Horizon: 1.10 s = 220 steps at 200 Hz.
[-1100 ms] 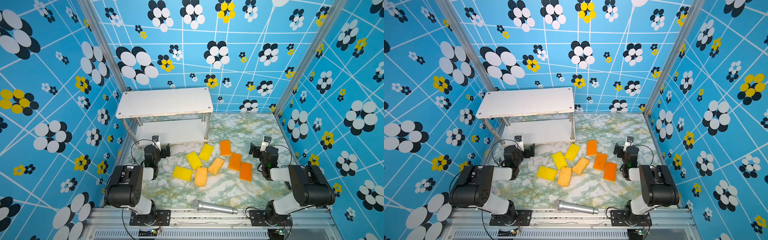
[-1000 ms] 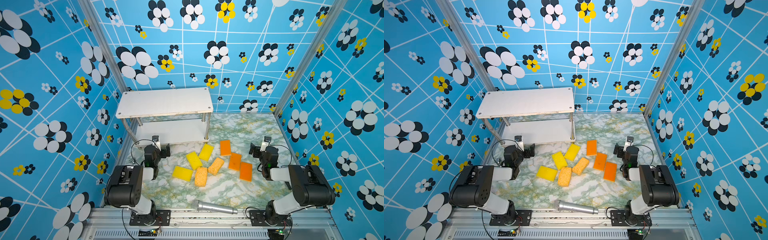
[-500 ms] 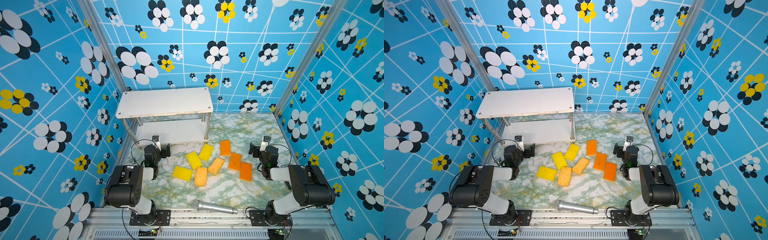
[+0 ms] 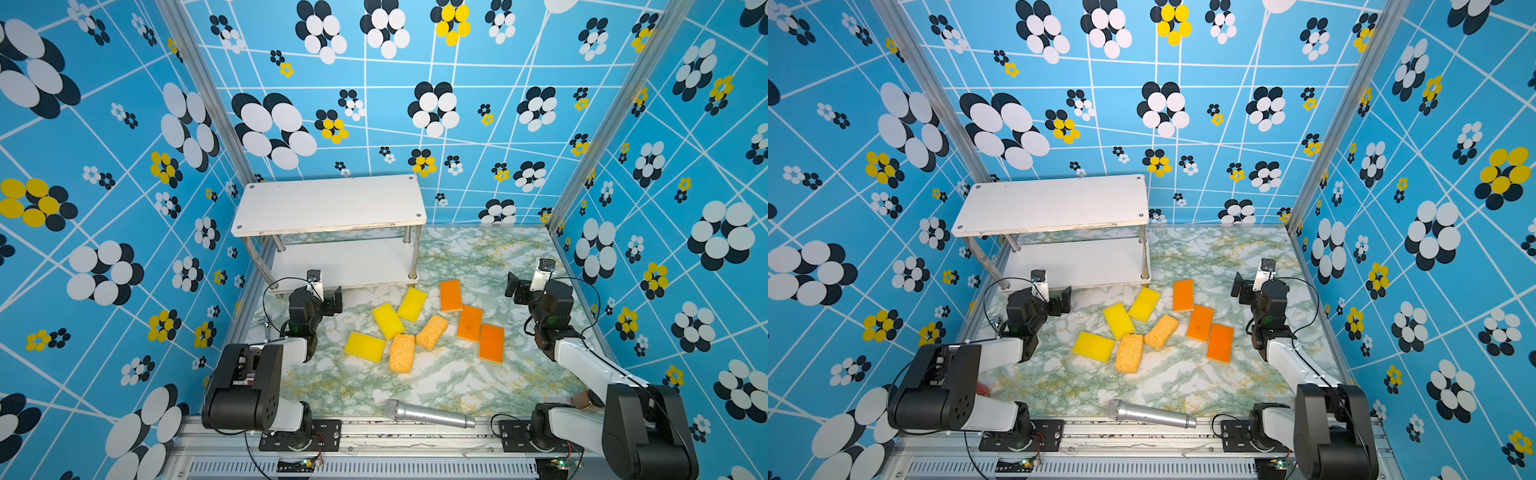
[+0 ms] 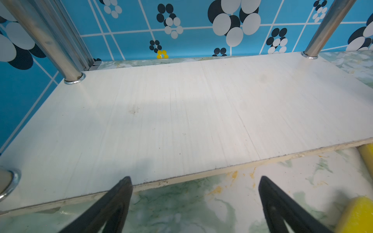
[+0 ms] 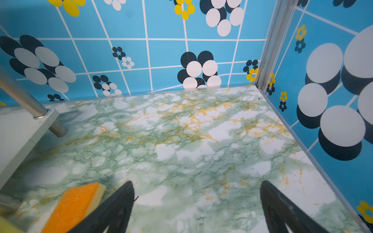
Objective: Place and organize the cleaning sponges onto the shelf
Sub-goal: 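Move the left gripper down over the tan cellulose sponge while the right arm reaches forward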
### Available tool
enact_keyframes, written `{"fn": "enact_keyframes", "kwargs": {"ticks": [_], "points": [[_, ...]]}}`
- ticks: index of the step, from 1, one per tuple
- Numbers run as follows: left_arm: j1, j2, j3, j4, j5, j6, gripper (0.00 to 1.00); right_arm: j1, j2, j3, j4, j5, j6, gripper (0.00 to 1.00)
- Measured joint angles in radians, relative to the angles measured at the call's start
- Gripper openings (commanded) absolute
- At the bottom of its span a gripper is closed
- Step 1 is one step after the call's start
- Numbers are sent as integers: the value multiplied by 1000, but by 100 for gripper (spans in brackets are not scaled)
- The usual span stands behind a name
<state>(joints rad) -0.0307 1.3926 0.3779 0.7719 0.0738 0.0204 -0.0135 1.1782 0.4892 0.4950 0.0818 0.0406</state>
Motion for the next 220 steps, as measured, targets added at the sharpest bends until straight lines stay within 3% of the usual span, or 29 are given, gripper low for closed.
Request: {"fn": "enact_keyframes", "kwargs": {"ticks": [47, 85, 141, 188, 220], "points": [[-68, -262, 63, -249, -6, -17, 99, 13, -76, 48, -250, -71, 65, 99], [-248, -401, 117, -471, -35, -59, 99, 124, -97, 119, -446, -114, 98, 99], [-578, -494, 177, -839, -142, -256, 99, 264, -114, 157, -574, -117, 134, 99], [-729, -529, 189, -1042, -195, -461, 99, 282, -90, 157, -593, -114, 188, 99], [-805, -458, 201, -1080, -205, -564, 99, 282, -69, 157, -592, -114, 237, 99]]}}
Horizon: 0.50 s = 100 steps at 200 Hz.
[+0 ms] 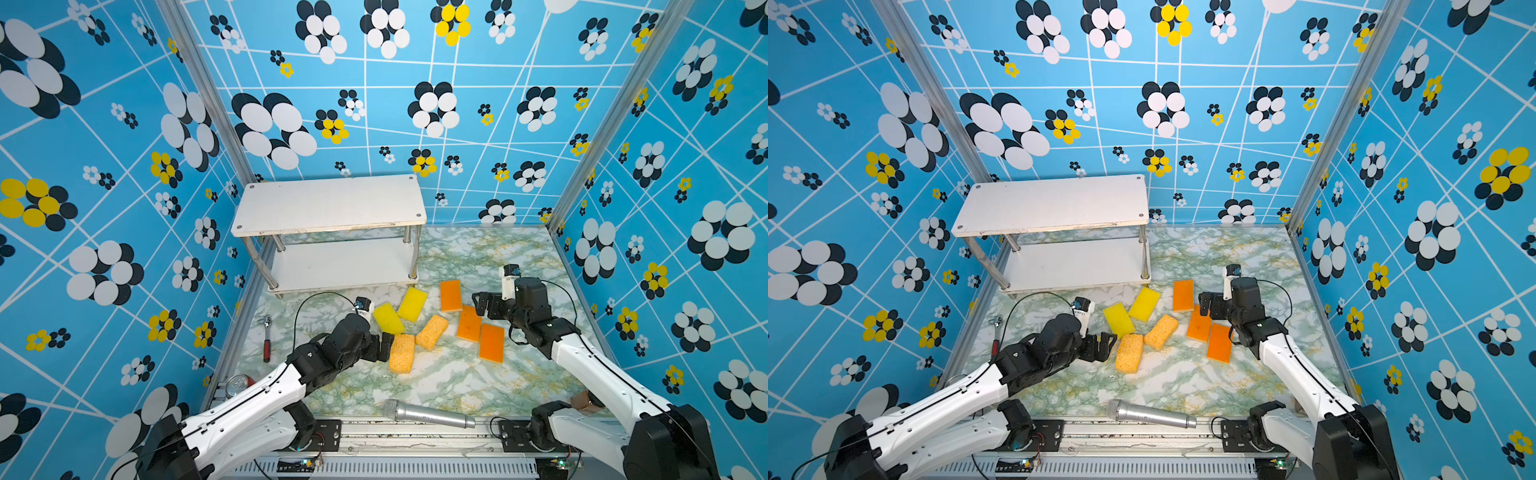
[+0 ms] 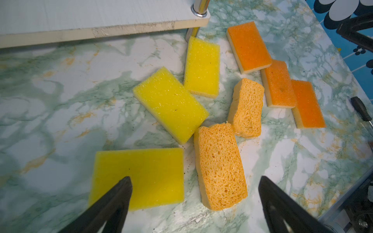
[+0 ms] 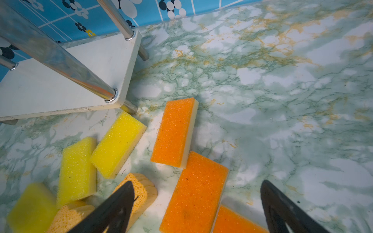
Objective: Place and organize the cleaning sponges onto the shelf
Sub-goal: 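Move the left gripper down over the tan cellulose sponge while the right arm reaches forward, then lower the left gripper and close it on the tan cellulose sponge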
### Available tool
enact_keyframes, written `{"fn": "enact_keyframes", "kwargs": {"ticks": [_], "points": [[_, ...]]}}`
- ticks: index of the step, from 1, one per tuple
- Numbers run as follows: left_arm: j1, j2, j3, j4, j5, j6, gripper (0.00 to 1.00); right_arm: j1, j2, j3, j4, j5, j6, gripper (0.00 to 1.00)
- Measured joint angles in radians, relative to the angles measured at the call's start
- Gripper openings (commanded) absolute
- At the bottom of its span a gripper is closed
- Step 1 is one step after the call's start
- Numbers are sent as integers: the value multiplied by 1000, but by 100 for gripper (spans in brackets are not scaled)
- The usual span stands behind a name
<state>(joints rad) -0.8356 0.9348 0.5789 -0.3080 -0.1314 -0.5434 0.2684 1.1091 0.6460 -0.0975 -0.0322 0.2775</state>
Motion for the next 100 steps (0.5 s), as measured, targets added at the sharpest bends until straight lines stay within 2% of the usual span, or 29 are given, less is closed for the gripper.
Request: {"fn": "enact_keyframes", "kwargs": {"ticks": [29, 73, 100], "points": [[-128, 114, 51, -34, -20, -46, 99, 11, 24, 0, -5, 3, 23, 99], [-303, 325, 214, -127, -67, -93, 99, 20, 27, 0, -12, 13, 43, 99], [-350, 383, 253, -171, -89, -117, 99, 20, 19, -5, -12, 20, 50, 99]]}}
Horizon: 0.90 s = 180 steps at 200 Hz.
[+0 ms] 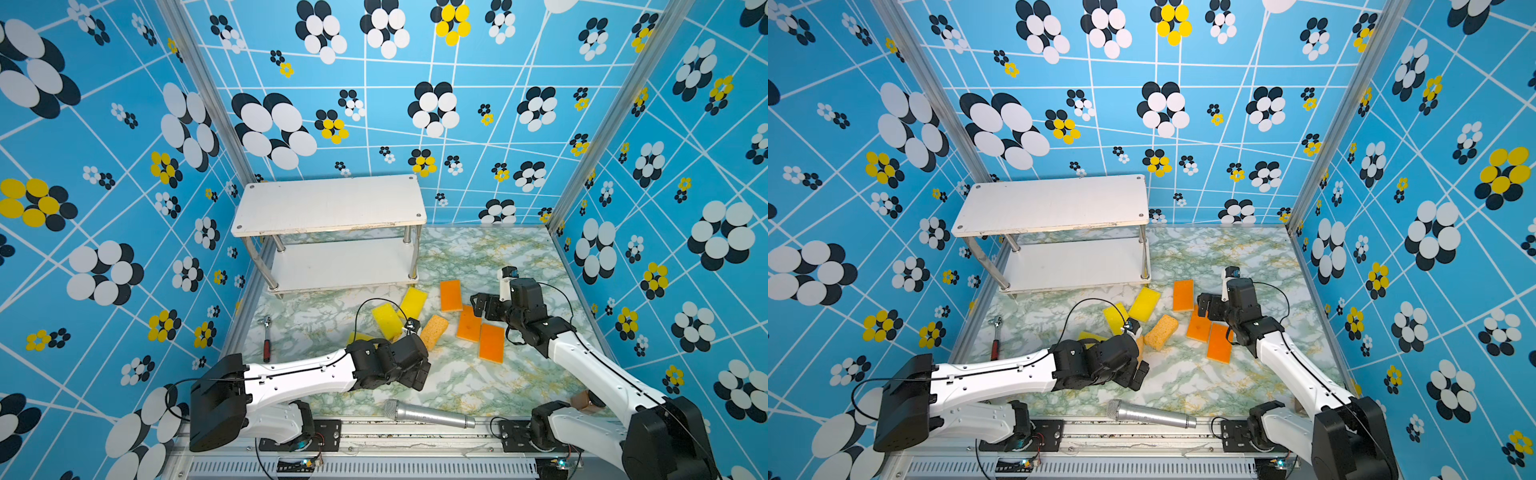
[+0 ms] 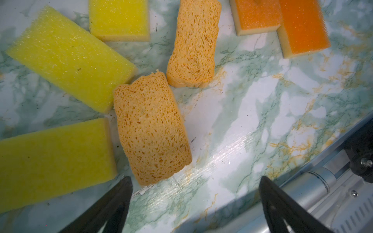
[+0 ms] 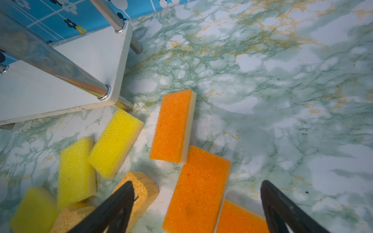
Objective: Place and organize the cleaning sponges onto the shelf
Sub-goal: 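Lower the left gripper and close it on the tan cellulose sponge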
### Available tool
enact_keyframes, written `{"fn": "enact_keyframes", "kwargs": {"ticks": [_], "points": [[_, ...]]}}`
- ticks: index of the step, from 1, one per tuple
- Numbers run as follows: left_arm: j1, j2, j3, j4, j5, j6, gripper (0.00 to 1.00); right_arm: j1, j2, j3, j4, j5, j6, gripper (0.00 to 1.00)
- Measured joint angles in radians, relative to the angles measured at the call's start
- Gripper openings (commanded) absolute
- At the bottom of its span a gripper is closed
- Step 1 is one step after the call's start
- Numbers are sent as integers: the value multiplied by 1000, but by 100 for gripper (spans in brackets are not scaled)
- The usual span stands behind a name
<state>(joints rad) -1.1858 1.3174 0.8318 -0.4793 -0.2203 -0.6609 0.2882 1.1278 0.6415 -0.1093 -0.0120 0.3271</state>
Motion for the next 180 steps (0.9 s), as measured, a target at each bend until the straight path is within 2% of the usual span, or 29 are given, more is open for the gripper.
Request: {"fn": "enact_keyframes", "kwargs": {"ticks": [66, 180], "points": [[-1, 71, 23, -104, -118, -88, 99, 0, -11, -13, -7, 2, 0, 99], [-1, 179, 13, -55, -101, -116, 99, 6, 24, -13, -7, 40, 7, 99]]}}
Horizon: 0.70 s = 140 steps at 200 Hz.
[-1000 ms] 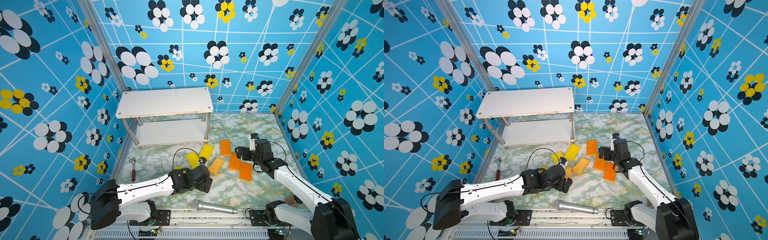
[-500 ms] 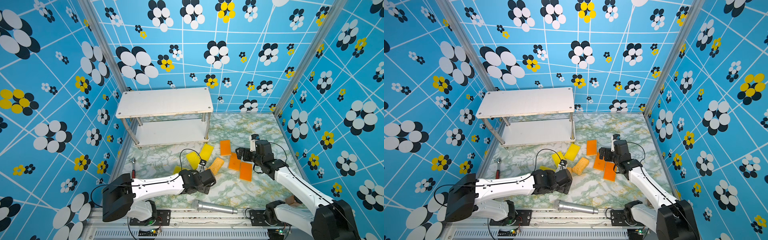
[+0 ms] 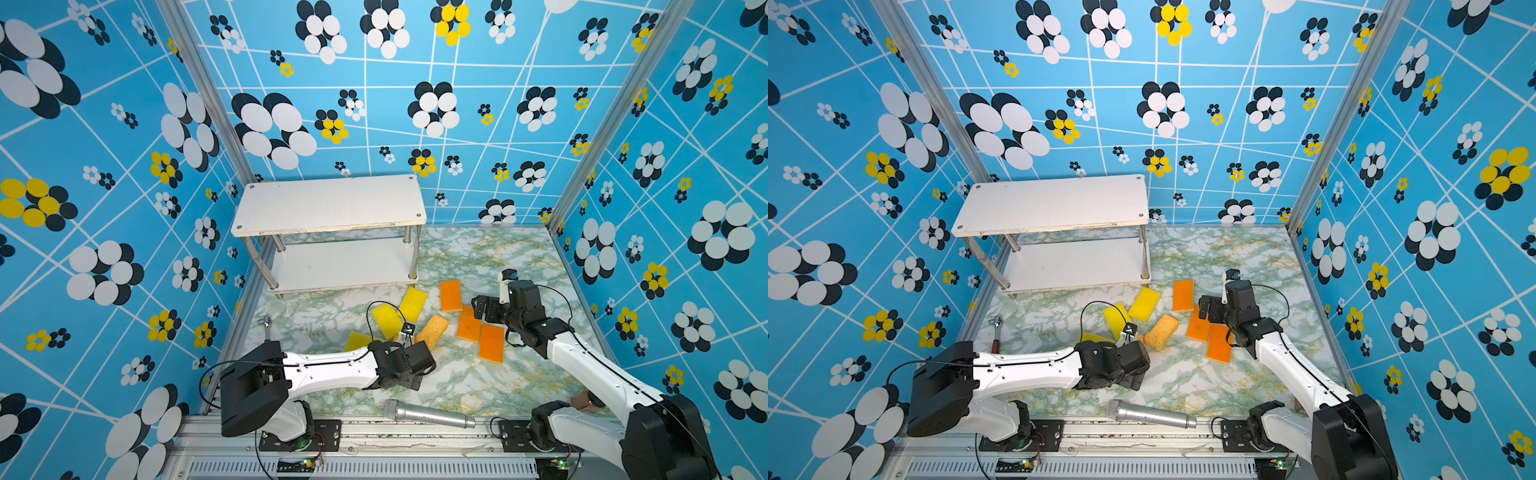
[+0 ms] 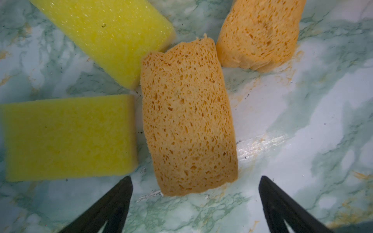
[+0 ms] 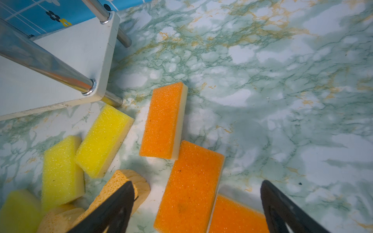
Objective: Place and organize the cleaning sponges onto the shelf
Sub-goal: 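Lower the left gripper and close it on the tan cellulose sponge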
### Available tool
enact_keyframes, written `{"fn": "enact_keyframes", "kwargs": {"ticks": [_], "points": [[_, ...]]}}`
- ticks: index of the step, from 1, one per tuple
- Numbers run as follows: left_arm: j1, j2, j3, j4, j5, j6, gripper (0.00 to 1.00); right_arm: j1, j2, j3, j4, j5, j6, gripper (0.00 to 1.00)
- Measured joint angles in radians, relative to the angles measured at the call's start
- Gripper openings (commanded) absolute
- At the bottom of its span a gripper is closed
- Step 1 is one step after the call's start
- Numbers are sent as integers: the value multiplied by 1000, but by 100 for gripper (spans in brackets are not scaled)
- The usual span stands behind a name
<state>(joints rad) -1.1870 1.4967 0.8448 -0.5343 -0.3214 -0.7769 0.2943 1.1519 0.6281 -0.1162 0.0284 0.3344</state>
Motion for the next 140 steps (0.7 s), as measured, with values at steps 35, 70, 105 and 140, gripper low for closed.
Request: {"fn": "enact_keyframes", "kwargs": {"ticks": [35, 70, 105, 140], "points": [[0, 31, 7, -4, 11, 3, 99, 0, 53, 3, 0, 3, 0, 99], [0, 72, 42, -9, 10, 11, 99, 0, 100, 22, 1, -4, 0, 99], [1, 100, 62, -10, 10, 26, 99, 0, 103, 25, 3, -5, 0, 99], [1, 100, 61, -12, 11, 28, 97, 0, 102, 25, 4, -5, 0, 99]]}}
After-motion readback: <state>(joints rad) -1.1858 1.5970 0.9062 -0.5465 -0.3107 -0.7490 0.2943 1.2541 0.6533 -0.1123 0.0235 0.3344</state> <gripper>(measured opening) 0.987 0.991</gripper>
